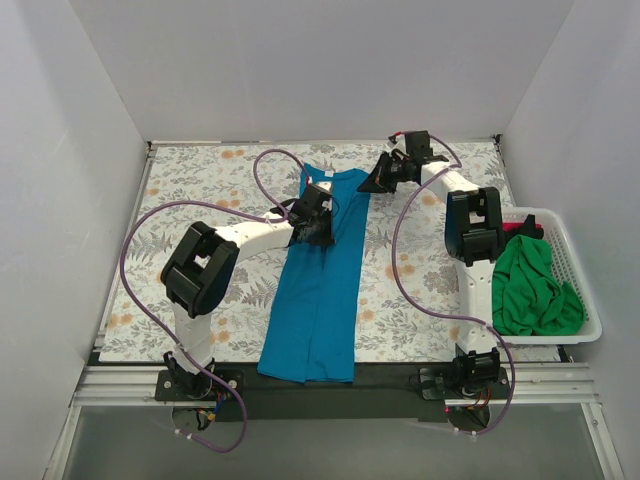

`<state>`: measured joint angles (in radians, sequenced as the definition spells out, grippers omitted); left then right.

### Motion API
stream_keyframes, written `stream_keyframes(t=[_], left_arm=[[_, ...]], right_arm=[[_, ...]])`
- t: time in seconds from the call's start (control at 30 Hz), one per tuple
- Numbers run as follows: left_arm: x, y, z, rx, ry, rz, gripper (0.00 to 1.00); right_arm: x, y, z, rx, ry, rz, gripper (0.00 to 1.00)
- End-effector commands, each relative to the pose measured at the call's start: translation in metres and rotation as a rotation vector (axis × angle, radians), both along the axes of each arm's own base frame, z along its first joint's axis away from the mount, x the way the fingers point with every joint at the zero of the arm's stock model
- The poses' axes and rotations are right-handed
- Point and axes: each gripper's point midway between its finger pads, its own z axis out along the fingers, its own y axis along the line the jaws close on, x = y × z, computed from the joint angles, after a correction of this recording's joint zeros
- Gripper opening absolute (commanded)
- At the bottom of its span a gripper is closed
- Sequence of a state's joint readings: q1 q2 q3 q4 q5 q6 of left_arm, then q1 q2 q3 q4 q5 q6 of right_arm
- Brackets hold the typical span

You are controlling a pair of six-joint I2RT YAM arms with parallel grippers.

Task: Fold and stack the t-shirts
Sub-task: Fold the tshirt

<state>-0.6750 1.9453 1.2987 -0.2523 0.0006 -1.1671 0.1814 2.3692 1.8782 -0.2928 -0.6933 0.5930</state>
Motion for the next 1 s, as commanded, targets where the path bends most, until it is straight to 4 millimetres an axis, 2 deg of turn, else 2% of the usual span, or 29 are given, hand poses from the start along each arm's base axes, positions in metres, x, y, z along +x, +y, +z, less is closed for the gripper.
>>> stream_keyframes(t=[0.0,0.13,0.3,0.4,0.43,0.5,0.53,0.63,0.8,0.97], left_arm=[[0.001,0.000,0.030,-0.080,-0.015,0.028,0.00],[0.014,0.014,0.036,-0.123,0.001,0.102,0.00],[0.021,0.020,0.042,-0.191,0.043,0.141,0.00],[0.025,0.024,0.045,-0.217,0.053,0.152,0.00],[0.027,0.025,0.046,-0.222,0.051,0.157,0.00],[0.031,0.028,0.046,-0.227,0.054,0.165,0.00],[0.033,0.030,0.044,-0.226,0.056,0.172,0.00],[0.037,0.034,0.045,-0.233,0.058,0.182,0.00],[0.044,0.043,0.043,-0.245,0.072,0.230,0.00],[0.047,0.063,0.029,-0.243,0.113,0.327,0.00]], right_arm=[[0.018,0.012,0.023,0.054,-0.082,0.004,0.01],[0.021,0.018,0.023,0.072,-0.089,0.004,0.02],[0.028,0.028,0.025,0.111,-0.103,0.004,0.04],[0.030,0.032,0.025,0.129,-0.107,0.009,0.15],[0.032,0.033,0.026,0.137,-0.110,0.006,0.23],[0.032,0.034,0.026,0.146,-0.111,0.011,0.34],[0.032,0.033,0.027,0.147,-0.115,0.011,0.42],[0.029,0.032,0.027,0.140,-0.125,0.021,0.53],[0.025,0.022,0.037,0.109,-0.171,0.014,0.60],[0.014,0.001,0.039,0.077,-0.178,-0.002,0.66]])
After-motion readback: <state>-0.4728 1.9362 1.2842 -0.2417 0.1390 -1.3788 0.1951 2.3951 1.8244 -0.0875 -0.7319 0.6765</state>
